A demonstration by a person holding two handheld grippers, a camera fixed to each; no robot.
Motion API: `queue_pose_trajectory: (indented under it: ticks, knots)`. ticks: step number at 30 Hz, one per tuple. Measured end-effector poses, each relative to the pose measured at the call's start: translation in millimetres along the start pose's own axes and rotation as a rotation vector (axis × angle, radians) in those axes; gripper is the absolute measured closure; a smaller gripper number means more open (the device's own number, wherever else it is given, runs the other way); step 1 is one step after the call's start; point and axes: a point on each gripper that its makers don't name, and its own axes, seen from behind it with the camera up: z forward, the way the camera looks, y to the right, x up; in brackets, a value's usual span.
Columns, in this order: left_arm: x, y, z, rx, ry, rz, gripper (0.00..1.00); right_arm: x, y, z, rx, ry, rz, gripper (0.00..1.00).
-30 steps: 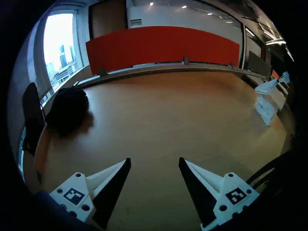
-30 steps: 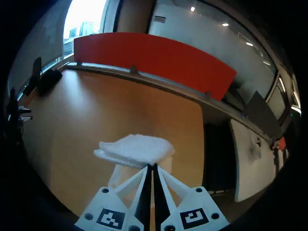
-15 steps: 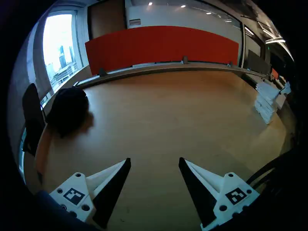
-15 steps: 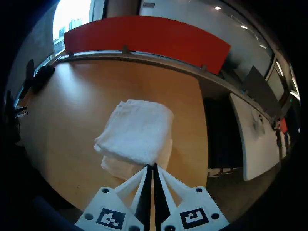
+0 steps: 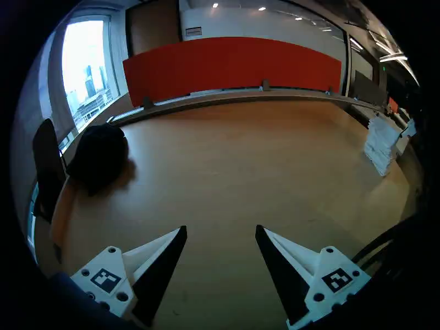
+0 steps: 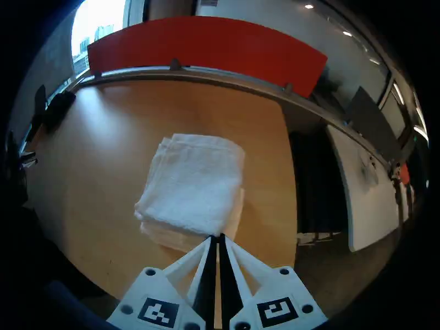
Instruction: Fold towel
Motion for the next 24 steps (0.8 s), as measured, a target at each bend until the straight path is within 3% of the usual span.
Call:
queue_pose_trajectory:
  ticks: [24]
  knots:
    - [-3,-3.2,-4.3,0.006,0.0,-0.002,0.08,-21,14,12.6,-0.05,-0.058,0.031,0.97]
